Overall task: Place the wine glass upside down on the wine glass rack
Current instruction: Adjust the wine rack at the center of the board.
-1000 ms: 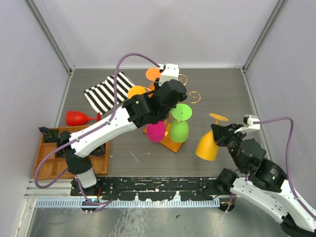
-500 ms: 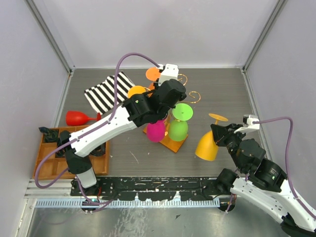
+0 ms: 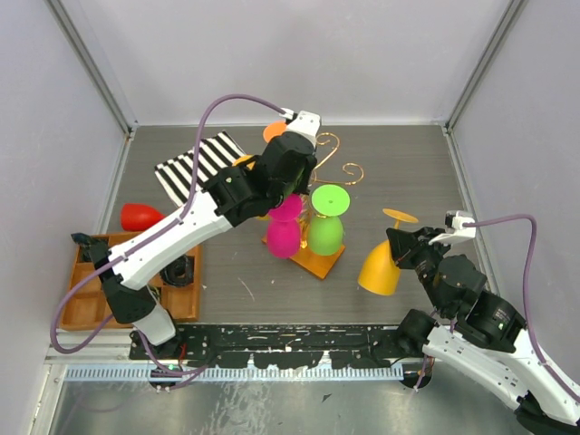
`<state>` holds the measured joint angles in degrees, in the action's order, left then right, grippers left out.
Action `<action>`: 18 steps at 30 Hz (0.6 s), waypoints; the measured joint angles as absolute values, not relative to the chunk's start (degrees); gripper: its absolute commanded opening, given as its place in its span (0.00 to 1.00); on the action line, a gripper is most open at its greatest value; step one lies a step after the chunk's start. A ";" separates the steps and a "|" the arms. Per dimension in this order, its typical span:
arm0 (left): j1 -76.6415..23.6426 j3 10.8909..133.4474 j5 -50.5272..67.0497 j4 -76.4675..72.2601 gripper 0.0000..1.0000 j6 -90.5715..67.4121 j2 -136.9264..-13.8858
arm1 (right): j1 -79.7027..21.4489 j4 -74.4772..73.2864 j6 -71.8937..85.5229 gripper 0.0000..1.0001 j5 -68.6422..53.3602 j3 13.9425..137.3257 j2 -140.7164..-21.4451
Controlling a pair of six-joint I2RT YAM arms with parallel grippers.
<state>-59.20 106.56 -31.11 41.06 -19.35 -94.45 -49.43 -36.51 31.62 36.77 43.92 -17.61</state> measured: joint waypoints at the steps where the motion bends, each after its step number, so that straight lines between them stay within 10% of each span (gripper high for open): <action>1: -58.67 106.48 -29.93 40.97 0.00 -18.04 -94.21 | -49.43 -36.56 31.62 0.01 36.77 43.90 -17.61; 18: -51.94 106.43 -2.04 40.60 0.00 2.24 -93.25 | -49.43 -36.53 31.88 0.01 36.73 43.35 -17.61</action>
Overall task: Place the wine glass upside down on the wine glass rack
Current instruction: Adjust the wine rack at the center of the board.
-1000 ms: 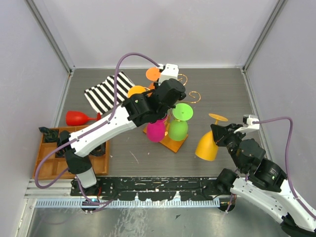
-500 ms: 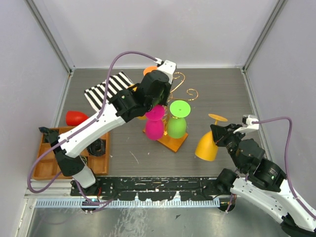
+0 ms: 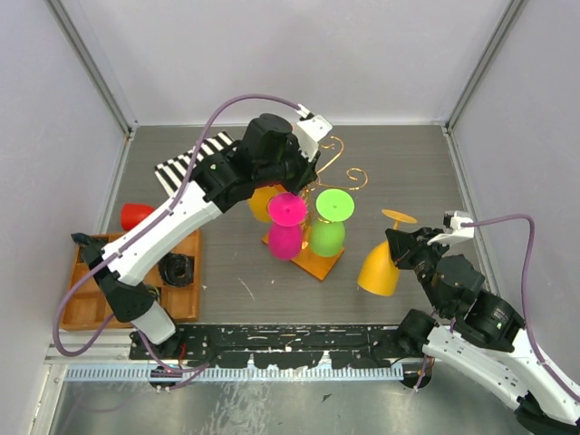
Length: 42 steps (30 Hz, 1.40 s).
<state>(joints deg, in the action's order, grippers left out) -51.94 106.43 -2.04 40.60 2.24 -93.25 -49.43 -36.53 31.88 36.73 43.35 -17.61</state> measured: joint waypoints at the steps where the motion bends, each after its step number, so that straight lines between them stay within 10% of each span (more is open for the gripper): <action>1: -51.33 106.43 -0.30 40.58 0.00 2.92 -93.25 | -49.43 -36.56 31.88 0.01 36.71 43.35 -17.61; 42: -38.94 110.06 44.53 54.26 0.00 30.87 -94.15 | -49.43 -34.74 29.12 0.01 32.25 42.26 -17.61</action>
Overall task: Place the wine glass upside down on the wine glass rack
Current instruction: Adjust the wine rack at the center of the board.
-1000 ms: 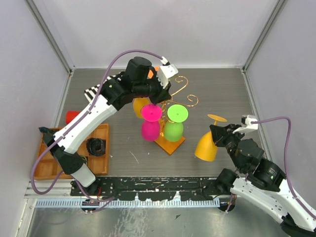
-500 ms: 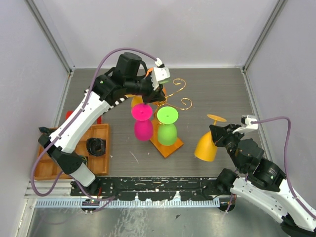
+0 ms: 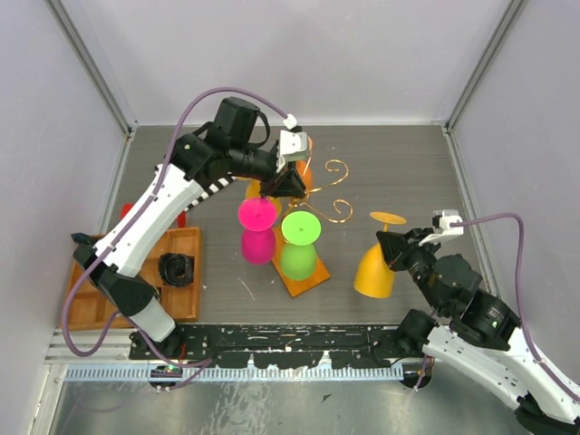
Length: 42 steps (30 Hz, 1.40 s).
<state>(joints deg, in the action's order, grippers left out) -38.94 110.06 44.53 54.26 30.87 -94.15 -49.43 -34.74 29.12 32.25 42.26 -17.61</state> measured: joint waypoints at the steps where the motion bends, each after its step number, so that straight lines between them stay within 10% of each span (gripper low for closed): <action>1: -38.96 109.36 44.95 53.76 0.00 30.87 -93.80 | -49.43 -33.85 28.12 0.01 31.14 41.93 -17.61; 42: -39.42 88.20 40.86 34.52 0.00 26.48 -78.81 | -49.28 24.64 -5.45 0.01 7.73 23.44 -27.20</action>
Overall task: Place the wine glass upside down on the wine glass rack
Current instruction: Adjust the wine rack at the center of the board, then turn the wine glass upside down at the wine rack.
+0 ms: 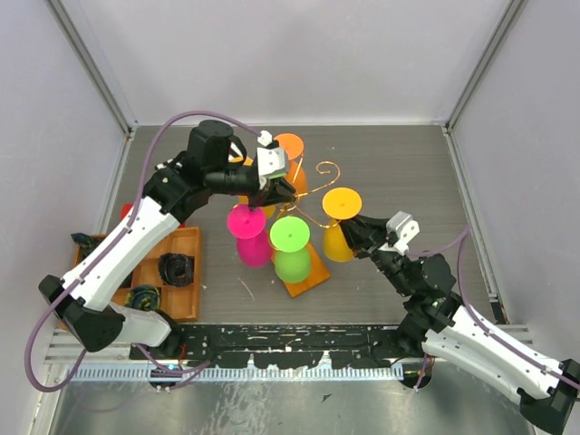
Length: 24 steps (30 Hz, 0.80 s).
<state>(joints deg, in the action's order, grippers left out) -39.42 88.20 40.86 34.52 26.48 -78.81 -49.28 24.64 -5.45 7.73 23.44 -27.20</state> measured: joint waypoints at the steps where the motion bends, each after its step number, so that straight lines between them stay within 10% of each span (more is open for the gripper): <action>1: -39.42 87.88 40.75 34.39 0.00 26.48 -78.43 | -49.28 25.58 -6.02 0.01 7.07 23.40 -27.44; 24: -39.66 84.82 39.92 31.09 0.00 25.36 -76.16 | -49.08 34.00 -12.86 0.01 -4.29 23.59 -36.25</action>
<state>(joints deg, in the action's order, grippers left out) -39.66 84.82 39.92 31.09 25.36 -76.16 -49.08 34.00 -12.86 -4.29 23.59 -36.25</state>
